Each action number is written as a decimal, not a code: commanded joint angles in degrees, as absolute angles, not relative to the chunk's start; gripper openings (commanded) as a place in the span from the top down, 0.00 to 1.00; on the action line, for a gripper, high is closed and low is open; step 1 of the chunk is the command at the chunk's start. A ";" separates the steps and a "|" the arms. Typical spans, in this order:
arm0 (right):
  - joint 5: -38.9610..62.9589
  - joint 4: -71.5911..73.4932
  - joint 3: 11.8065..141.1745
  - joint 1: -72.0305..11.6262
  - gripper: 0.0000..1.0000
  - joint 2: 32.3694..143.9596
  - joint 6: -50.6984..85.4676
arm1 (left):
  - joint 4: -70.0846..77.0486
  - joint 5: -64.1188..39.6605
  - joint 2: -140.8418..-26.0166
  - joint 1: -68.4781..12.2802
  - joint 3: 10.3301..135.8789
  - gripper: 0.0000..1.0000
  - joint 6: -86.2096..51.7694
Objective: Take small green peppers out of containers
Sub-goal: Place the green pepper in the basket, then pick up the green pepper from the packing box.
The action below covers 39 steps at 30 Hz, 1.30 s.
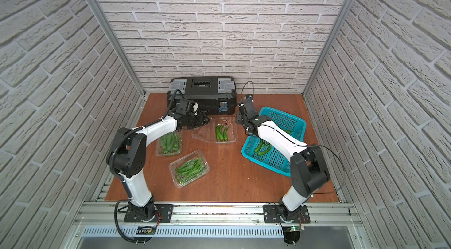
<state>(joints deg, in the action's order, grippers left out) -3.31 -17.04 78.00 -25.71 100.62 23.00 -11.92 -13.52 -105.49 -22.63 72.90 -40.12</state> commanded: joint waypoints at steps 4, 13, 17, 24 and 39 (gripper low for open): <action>15.72 -22.78 83.87 -27.65 0.67 110.06 17.12 | -10.71 -13.19 -105.40 -22.92 73.36 0.27 -40.55; 19.55 -25.98 87.06 -28.46 0.70 116.65 15.39 | -11.16 -13.01 -105.52 -23.01 73.39 0.27 -40.56; 17.44 -26.59 87.19 -28.71 0.71 118.16 15.64 | -10.88 -12.92 -105.56 -23.00 73.46 0.27 -40.67; 15.58 -27.26 87.80 -28.74 0.75 119.75 14.63 | -10.20 -12.65 -105.38 -23.01 72.69 0.27 -41.40; 11.18 -19.20 83.09 -28.66 0.95 111.13 17.58 | -10.66 -11.78 -105.10 -23.03 72.60 0.27 -41.67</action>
